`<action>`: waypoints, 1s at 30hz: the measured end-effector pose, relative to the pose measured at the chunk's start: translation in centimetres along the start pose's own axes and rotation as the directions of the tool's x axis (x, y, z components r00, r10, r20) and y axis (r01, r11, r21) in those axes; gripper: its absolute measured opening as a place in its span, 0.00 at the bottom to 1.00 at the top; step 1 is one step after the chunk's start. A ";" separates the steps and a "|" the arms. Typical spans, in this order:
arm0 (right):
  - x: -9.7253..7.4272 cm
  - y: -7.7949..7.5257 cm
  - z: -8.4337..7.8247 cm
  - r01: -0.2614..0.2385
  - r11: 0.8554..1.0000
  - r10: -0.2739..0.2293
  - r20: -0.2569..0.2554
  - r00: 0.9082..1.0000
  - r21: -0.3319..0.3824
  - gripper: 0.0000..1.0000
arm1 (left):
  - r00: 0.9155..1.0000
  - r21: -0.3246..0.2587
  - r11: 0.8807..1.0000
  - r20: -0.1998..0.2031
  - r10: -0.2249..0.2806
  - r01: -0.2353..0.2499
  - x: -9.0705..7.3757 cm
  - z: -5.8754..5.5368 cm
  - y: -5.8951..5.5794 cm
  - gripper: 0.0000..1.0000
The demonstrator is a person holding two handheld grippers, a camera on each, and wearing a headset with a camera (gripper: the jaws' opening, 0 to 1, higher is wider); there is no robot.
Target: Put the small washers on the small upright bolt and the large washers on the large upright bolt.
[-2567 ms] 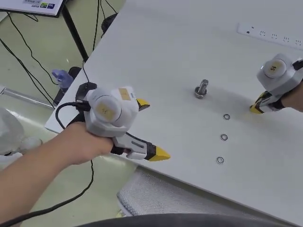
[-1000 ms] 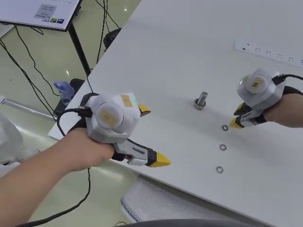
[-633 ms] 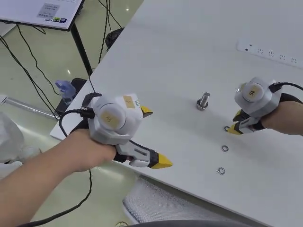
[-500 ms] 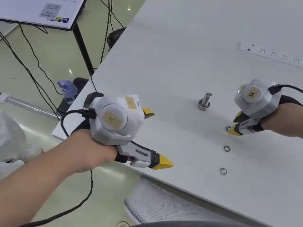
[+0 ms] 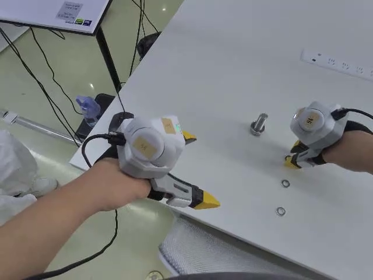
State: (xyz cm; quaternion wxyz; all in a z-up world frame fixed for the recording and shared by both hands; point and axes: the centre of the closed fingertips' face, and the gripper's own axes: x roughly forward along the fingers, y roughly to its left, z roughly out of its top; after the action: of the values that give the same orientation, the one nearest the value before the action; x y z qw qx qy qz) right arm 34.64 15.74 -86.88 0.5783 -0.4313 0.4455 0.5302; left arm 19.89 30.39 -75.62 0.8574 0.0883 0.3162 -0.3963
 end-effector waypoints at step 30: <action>0.1 0.0 -0.3 0.004 0.999 -0.002 -0.037 0.999 0.045 0.13 | 1.000 -0.011 1.000 0.006 0.000 0.000 -0.2 -0.2 -0.5 0.81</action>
State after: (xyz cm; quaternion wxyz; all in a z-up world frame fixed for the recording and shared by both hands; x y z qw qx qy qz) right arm 34.63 15.47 -86.99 0.5804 -0.4284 0.4673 0.5111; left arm 19.38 30.29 -75.56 0.8587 0.0825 0.3160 -0.3950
